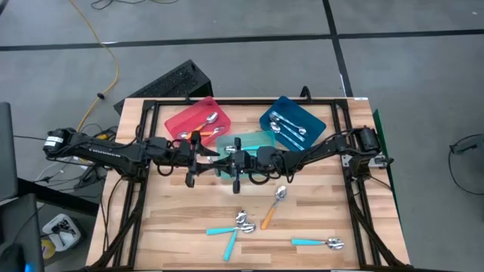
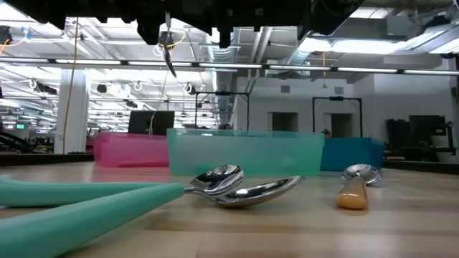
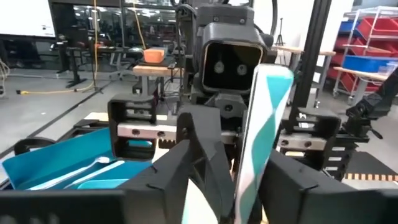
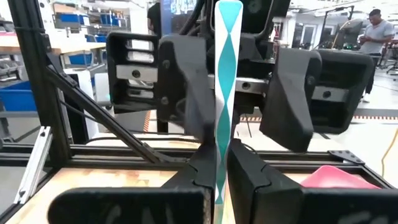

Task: Sort silverware by color (type)
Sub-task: Put the patterned blue spoon into the blue bin

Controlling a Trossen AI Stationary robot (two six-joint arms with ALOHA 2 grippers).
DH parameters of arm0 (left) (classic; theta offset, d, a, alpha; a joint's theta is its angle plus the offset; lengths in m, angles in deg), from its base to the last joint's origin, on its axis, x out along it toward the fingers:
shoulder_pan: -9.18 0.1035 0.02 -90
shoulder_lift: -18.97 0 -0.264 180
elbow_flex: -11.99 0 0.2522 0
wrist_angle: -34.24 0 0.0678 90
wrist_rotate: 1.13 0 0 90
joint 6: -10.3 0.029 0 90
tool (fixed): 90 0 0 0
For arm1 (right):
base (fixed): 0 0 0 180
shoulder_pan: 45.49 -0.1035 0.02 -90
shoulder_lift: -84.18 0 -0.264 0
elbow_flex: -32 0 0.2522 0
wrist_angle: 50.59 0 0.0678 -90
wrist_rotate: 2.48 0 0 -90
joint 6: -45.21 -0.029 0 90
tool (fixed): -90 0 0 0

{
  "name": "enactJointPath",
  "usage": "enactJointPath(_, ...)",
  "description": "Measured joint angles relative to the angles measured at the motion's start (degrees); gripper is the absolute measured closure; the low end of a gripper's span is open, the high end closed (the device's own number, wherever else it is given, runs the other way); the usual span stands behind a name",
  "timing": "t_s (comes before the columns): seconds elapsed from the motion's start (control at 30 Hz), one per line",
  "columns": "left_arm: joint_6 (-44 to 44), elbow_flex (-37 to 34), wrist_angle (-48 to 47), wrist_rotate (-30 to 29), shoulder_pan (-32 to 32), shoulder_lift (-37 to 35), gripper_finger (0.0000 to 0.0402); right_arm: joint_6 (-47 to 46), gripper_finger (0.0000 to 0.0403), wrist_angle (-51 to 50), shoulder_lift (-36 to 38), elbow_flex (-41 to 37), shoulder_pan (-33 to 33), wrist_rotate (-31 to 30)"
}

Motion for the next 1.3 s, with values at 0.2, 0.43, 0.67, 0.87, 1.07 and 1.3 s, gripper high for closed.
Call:
enactJointPath(0.2, 1.38, 0.00, 0.10, -0.07, -0.04, 0.00, 0.0340, 0.02, 0.0359, -0.17, 0.00, 0.00, 0.05, -0.35)
enactJointPath(0.43, 2.73, 0.00, -0.10, -0.51, -0.04, 0.00, 0.0389, -0.28, 0.0356, -0.28, 0.00, -0.02, 0.37, -1.70)
enactJointPath(0.67, 2.66, 0.00, -0.31, -1.30, -0.04, 0.00, 0.0392, -0.48, 0.0352, -0.37, 0.00, -0.02, 0.39, -1.68)
enactJointPath(0.87, 2.11, -0.08, -0.86, -2.56, -0.02, 0.07, 0.0385, -1.37, 0.0352, -2.28, 0.00, 0.00, 0.58, -5.22)
enactJointPath(1.07, 4.94, -0.11, -0.75, -3.07, 0.02, 0.04, 0.0381, -1.44, 0.0353, -1.85, 0.02, 0.00, 0.80, -5.22)
enactJointPath(1.3, 10.52, -0.04, -8.56, -4.11, 0.00, -4.81, 0.0312, -1.55, 0.0353, -2.11, 0.02, -0.02, 1.24, -5.44)
